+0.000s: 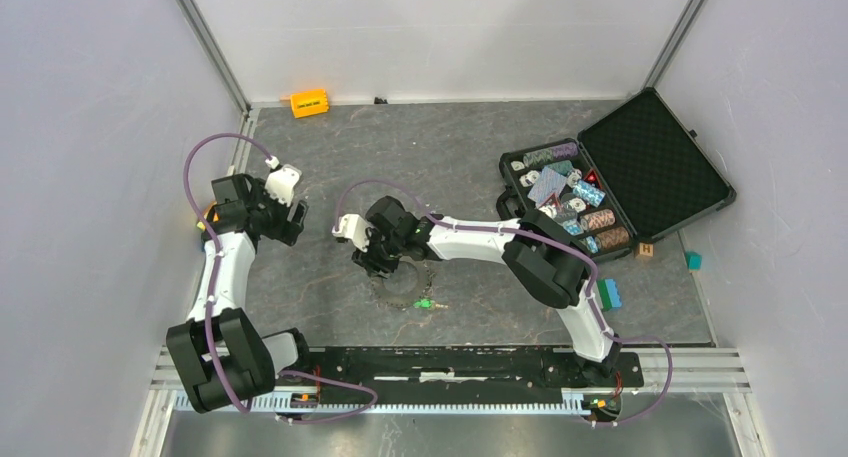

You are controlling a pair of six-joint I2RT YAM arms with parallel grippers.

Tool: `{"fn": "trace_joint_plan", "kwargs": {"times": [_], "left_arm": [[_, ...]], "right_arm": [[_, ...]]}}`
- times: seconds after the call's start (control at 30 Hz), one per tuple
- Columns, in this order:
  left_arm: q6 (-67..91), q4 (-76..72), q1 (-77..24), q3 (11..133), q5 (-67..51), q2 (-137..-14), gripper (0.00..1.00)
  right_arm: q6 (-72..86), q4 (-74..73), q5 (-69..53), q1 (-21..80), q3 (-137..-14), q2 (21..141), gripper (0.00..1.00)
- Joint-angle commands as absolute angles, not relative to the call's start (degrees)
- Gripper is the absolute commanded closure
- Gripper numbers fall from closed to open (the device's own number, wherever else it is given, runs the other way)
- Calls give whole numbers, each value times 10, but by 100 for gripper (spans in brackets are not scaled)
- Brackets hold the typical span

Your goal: Put the keys on the keyring

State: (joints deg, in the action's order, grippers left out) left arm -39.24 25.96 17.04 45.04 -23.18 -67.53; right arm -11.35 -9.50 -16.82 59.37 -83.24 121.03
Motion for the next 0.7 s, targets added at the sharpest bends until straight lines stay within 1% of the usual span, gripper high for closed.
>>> {"fn": "trace_joint_plan", "kwargs": {"times": [0.0,0.2,0.53,0.67], "left_arm": [[-377,238,174,461,-260,-669,16],[-378,248,174,464,-272,-666,15],[-374,256,174,468,-286,-668,15],[-375,259,174,468,-286,-667,15]], "right_arm": [[-101,-87,-160,596,-860,1208,54],[-98,-87,-156,596,-867,1220,57],[-97,-88,-129,603,-868,1229,57],[-101,-90,-119,609,-869,1230,61]]}}
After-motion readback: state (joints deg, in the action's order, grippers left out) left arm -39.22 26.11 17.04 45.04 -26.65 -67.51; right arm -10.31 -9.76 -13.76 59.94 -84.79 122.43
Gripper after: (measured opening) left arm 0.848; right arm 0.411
